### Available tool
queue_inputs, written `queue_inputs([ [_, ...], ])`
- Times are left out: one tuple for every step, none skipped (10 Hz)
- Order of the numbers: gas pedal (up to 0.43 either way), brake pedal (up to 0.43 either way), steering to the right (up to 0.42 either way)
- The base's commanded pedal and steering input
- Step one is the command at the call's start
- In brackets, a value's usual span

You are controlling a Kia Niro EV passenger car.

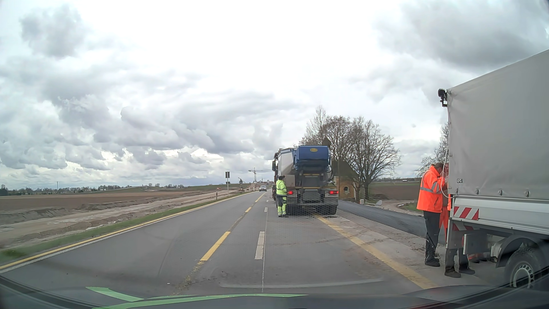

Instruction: Follow the waypoints while adhering to traffic rules and regulations

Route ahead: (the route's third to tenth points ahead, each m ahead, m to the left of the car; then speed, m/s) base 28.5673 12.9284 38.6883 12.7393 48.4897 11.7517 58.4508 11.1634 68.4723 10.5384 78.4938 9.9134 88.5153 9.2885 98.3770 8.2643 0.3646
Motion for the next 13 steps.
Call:
queue_inputs([
  [0.000, 0.134, 0.006],
  [0.000, 0.134, 0.006],
  [0.000, 0.134, 0.006],
  [0.000, 0.134, 0.006],
  [0.000, 0.134, 0.006],
  [0.000, 0.134, 0.005],
  [0.000, 0.134, 0.005],
  [0.000, 0.134, 0.005],
  [0.000, 0.134, 0.005],
  [0.000, 0.134, 0.005],
  [0.000, 0.134, 0.004],
  [0.000, 0.134, 0.004],
  [0.000, 0.134, 0.004],
])
